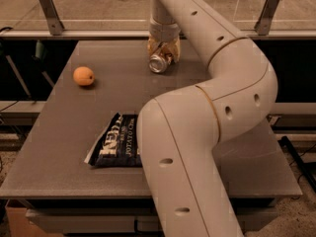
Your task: Place orange can upright
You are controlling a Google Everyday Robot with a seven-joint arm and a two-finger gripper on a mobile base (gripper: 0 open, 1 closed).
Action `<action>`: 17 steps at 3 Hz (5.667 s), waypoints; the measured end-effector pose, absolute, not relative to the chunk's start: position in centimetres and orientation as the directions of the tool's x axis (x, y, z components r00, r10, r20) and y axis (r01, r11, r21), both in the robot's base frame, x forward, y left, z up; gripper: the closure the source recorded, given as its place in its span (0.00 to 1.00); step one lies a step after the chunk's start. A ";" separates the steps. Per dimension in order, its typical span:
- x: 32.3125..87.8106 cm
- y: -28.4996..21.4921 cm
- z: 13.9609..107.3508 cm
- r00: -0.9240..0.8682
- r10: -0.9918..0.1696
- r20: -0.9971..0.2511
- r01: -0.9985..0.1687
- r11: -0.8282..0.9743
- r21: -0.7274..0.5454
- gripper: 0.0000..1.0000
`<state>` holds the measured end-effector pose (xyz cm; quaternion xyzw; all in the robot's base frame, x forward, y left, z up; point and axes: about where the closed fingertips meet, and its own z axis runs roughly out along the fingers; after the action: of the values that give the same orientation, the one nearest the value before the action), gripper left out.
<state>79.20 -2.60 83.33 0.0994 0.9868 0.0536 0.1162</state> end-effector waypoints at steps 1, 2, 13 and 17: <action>79.2 -2.6 83.7 -0.953 0.201 -0.225 0.174 0.976 0.133 0.95; 79.6 -2.6 87.5 -0.939 0.081 -0.335 0.017 0.982 0.191 1.00; 66.5 4.6 94.5 0.023 -0.194 -0.981 -0.910 0.402 -0.101 1.00; 65.9 2.7 89.1 0.032 -0.224 -0.974 -0.972 0.222 -0.083 0.36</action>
Offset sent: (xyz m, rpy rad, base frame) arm -0.0322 0.0004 0.1046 0.1347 -0.3593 0.4040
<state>65.90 2.72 89.05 -0.5052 0.5916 0.3660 0.5107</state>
